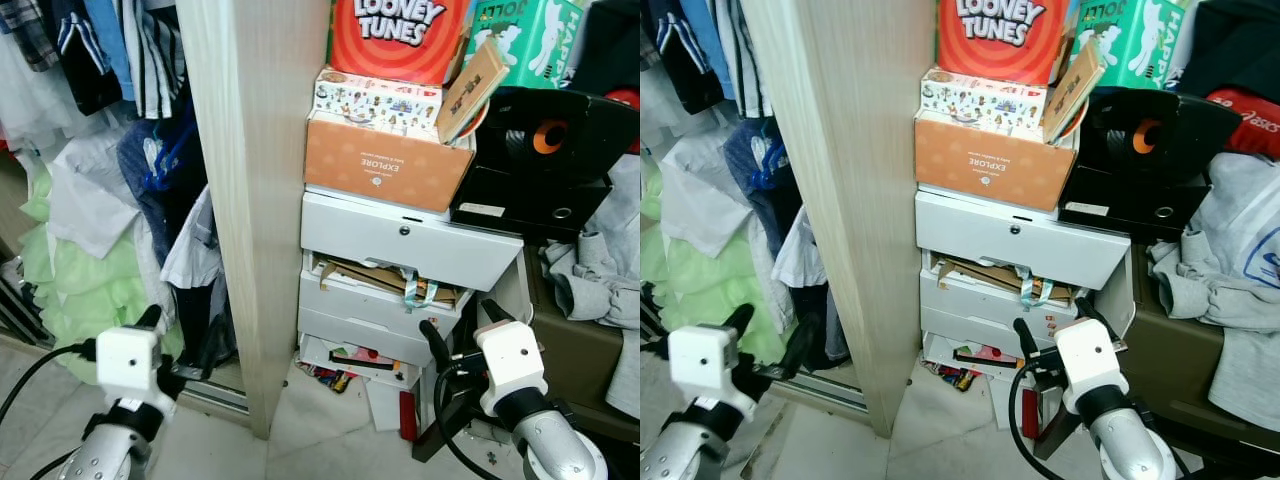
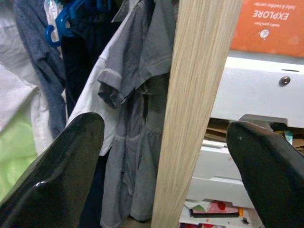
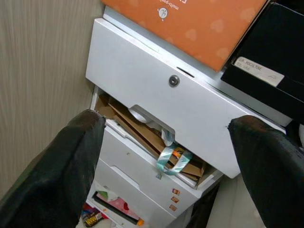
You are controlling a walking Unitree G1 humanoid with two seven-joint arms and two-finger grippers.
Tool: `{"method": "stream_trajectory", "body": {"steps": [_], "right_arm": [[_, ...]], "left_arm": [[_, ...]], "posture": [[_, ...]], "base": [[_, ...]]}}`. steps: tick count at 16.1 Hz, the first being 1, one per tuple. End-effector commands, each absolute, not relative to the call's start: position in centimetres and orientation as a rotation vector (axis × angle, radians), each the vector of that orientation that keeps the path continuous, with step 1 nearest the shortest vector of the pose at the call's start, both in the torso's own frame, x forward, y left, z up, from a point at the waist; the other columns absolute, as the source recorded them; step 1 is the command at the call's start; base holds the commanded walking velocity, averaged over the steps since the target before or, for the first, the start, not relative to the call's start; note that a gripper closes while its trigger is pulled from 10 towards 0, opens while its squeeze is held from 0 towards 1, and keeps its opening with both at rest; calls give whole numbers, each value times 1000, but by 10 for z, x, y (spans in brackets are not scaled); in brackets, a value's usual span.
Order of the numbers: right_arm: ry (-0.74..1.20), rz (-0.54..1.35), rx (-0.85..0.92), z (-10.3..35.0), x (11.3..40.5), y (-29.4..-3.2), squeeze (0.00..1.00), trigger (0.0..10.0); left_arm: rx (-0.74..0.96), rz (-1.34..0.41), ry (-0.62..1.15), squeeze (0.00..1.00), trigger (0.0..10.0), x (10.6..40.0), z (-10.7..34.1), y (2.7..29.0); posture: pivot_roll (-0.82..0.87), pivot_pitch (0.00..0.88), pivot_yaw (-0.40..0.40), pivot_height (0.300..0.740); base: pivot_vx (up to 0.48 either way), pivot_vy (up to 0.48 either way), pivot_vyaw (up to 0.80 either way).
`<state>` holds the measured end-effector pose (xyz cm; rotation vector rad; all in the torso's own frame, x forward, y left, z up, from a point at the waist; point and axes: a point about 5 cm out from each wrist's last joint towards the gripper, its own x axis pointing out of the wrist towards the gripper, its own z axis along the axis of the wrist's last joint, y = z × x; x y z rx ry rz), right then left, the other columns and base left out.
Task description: Clean up the room
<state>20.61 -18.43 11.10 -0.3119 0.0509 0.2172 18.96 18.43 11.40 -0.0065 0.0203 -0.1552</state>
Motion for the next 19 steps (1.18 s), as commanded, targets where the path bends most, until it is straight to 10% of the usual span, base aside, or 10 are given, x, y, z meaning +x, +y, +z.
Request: {"method": "stream_trajectory", "body": {"steps": [1, 19], "right_arm": [[57, 213, -307, 112, 207, -186, 0, 10000], [74, 203, -293, 104, 212, -186, 0, 10000]], "left_arm": [[2, -155, 34, 0, 10000, 189, 111, 185], [8, -182, 26, 0, 10000, 194, 114, 182]], "posture": [[-51, 24, -71, 740], [-44, 31, -63, 740]], "base": [[0, 0, 0], [0, 0, 667]]}}
